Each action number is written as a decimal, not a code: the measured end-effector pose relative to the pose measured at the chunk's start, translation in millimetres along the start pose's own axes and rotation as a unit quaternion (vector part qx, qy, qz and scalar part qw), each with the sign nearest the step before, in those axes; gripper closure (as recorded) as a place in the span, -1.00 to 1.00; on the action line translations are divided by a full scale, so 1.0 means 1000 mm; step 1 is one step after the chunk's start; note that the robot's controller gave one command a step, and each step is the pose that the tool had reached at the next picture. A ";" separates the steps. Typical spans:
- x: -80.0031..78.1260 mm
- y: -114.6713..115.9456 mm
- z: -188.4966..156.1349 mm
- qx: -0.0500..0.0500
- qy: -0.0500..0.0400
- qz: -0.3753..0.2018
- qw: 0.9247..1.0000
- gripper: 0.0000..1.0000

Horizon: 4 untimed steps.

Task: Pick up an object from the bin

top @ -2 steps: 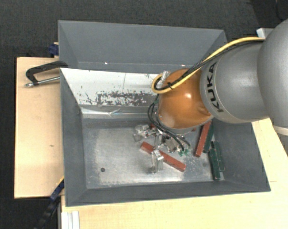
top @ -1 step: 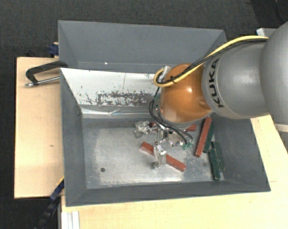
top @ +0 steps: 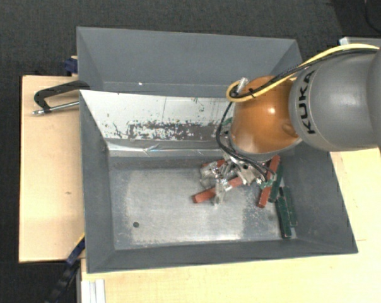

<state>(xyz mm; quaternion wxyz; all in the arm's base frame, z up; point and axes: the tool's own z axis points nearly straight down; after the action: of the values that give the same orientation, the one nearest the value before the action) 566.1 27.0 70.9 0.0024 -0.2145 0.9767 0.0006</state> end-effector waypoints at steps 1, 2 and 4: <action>0.000 0.000 0.000 0.000 0.000 0.000 1.000 -1.00; 0.000 0.000 0.000 0.000 0.000 0.000 1.000 1.00; 0.012 -0.006 -0.121 0.000 0.000 0.003 1.000 1.00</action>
Offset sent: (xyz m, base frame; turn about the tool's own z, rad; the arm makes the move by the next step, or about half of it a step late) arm 0.0000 0.0000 0.0000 0.0000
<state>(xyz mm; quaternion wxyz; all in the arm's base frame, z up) 557.2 16.7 192.2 0.0027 -0.2113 0.9774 0.0004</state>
